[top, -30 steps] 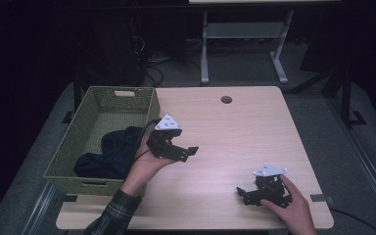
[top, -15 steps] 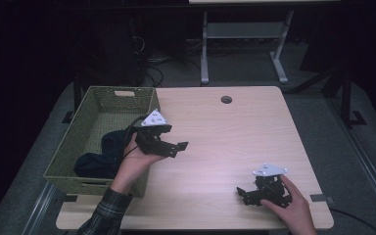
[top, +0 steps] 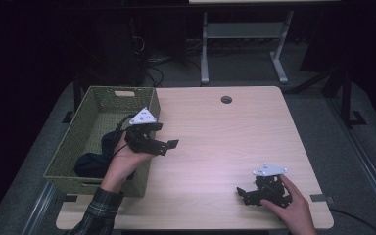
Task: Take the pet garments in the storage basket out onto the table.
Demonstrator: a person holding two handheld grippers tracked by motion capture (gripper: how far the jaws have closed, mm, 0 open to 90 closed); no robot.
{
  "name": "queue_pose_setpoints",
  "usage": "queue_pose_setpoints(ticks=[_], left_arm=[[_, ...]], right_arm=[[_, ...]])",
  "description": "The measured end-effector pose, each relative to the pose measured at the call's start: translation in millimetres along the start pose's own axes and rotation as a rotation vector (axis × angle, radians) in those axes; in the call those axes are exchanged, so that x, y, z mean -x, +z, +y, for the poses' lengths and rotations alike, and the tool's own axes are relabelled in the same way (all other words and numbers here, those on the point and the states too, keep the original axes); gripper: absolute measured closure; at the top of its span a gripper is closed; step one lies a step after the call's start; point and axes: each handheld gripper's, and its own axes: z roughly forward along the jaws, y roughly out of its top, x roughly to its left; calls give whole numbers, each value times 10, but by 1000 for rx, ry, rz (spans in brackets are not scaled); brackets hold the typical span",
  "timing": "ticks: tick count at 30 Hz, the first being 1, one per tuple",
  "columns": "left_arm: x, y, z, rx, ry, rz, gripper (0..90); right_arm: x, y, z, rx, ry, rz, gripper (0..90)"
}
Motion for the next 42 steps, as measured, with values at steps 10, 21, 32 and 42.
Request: queue_pose_setpoints(ticks=[10,21,32,42], left_arm=[[-135,-170,-44,9,-17,22,139],[-282,-363,-128,15,-41,50,139],[-457,-515,-252,-4,-63,95,139],[-613,-681,-368,-23,-91,137,140]], right_arm=[[0,0,0,0,0,0,0],[-1,-1,0,-1,1,0,0],[-1,-1,0,-1,2,0,0],[-2,-1,0,-2,2,0,0]])
